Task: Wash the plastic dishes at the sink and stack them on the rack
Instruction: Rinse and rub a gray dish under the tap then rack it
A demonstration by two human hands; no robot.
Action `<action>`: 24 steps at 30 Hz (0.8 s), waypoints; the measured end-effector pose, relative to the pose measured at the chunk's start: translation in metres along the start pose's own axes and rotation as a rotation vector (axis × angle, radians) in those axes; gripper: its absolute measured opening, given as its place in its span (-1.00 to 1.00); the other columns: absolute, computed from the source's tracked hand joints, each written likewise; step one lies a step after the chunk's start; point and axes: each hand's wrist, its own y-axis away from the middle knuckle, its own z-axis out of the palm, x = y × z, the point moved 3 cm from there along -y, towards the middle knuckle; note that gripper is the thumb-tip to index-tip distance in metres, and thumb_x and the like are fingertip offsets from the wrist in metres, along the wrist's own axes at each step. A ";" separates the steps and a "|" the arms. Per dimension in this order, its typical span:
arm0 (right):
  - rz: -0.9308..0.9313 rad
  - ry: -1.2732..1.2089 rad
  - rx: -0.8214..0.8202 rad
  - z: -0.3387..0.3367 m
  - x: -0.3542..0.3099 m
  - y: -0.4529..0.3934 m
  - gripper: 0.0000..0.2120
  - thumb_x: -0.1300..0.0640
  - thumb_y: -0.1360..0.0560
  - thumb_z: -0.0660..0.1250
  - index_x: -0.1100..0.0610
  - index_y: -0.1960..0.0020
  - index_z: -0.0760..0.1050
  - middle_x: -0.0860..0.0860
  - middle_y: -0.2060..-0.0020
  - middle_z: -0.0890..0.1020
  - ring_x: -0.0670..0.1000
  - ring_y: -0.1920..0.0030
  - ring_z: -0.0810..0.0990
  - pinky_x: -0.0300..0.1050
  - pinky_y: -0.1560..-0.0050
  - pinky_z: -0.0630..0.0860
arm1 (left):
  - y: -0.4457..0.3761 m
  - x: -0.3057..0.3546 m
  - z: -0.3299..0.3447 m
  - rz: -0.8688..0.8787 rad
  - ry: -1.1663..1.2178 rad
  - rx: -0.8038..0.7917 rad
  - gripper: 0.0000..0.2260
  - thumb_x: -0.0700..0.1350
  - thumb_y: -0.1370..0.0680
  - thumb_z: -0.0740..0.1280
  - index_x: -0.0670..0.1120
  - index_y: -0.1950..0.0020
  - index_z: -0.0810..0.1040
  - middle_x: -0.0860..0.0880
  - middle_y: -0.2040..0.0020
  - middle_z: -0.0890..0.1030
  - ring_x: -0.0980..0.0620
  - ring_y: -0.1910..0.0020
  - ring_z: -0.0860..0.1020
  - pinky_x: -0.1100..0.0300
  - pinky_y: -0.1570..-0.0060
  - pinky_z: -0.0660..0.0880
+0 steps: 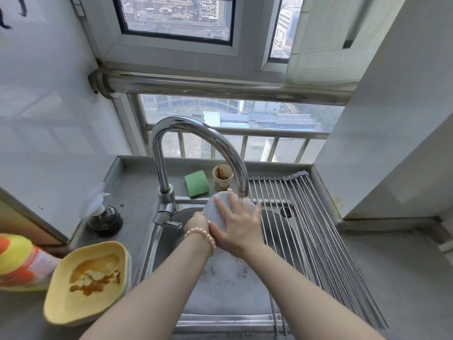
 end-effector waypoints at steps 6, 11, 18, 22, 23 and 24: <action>0.493 -0.336 0.073 -0.005 0.013 -0.001 -0.40 -0.29 -0.57 0.00 -0.01 -0.50 0.13 0.19 -0.35 0.30 0.22 -0.28 0.39 0.07 -0.18 0.43 | 0.004 -0.008 -0.001 -0.045 0.030 0.161 -0.67 -0.13 -0.59 0.17 -0.37 -0.18 0.49 -0.25 -0.21 0.55 -0.22 -0.19 0.53 -0.04 -0.20 0.47; 0.828 -0.886 0.101 0.009 0.030 0.006 -0.40 -0.32 -0.51 0.16 0.19 -0.21 0.36 0.14 -0.10 0.55 0.19 -0.06 0.55 0.08 -0.14 0.50 | 0.003 -0.014 -0.004 -0.063 0.166 0.175 -0.81 -0.14 -0.54 0.21 -0.24 -0.01 0.51 -0.16 -0.08 0.59 -0.17 -0.09 0.58 -0.11 -0.15 0.52; 0.809 -0.763 0.018 0.000 0.045 -0.007 -0.36 -0.23 -0.61 0.01 0.33 -0.24 0.47 0.25 -0.23 0.53 0.24 -0.21 0.51 0.05 -0.27 0.42 | 0.021 -0.007 0.000 0.436 -0.669 0.098 -0.37 0.30 -0.51 0.22 -0.24 -0.25 0.42 -0.21 -0.22 0.51 -0.21 -0.19 0.50 0.02 -0.18 0.40; 0.691 -0.633 -0.036 -0.019 0.042 -0.016 -0.49 0.00 -0.67 -0.05 0.37 -0.28 0.44 0.29 -0.28 0.48 0.23 -0.29 0.45 -0.07 -0.28 0.35 | 0.026 -0.015 0.002 0.605 -1.088 -0.034 -0.14 0.45 -0.36 0.26 0.03 -0.51 0.11 -0.14 -0.31 0.35 -0.21 -0.28 0.42 0.01 -0.25 0.37; 0.678 -0.631 -0.064 -0.020 0.041 -0.018 -0.52 0.03 -0.68 -0.05 0.38 -0.30 0.42 0.29 -0.30 0.46 0.23 -0.31 0.43 -0.06 -0.31 0.34 | 0.025 -0.012 0.003 0.602 -1.056 -0.064 -0.14 0.46 -0.34 0.26 0.09 -0.51 0.12 -0.12 -0.29 0.36 -0.19 -0.26 0.45 0.02 -0.23 0.38; 0.661 -0.625 -0.100 -0.020 0.039 -0.020 -0.54 0.07 -0.68 -0.05 0.38 -0.32 0.40 0.30 -0.32 0.44 0.23 -0.34 0.41 -0.05 -0.34 0.31 | 0.025 -0.007 0.005 0.588 -0.983 -0.083 -0.16 0.47 -0.30 0.29 0.11 -0.47 0.20 -0.11 -0.26 0.41 -0.17 -0.21 0.49 0.04 -0.22 0.42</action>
